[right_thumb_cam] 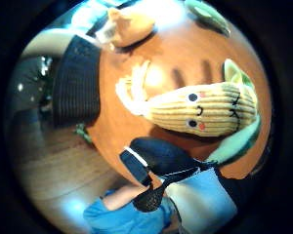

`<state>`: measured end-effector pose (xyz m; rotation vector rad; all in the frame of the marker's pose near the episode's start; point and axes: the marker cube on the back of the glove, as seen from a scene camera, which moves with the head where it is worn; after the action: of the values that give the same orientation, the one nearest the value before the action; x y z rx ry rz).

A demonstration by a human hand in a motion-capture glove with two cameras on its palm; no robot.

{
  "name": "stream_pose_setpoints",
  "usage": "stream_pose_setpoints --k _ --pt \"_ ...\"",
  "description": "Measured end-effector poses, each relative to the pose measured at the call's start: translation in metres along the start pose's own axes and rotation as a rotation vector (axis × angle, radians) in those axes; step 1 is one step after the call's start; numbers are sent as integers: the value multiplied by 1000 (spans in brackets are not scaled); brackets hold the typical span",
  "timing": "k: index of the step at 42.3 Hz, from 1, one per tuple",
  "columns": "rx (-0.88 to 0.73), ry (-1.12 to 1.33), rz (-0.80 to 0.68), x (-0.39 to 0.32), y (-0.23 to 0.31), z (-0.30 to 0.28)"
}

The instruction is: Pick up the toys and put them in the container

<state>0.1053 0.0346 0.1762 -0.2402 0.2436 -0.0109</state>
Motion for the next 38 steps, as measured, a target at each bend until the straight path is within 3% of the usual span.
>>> stream_pose_setpoints --k 17,26,38 --pt "-113 -5 -13 -8 2 55" --pt "6 59 15 2 3 64" --pt "189 -136 31 -9 -2 53"
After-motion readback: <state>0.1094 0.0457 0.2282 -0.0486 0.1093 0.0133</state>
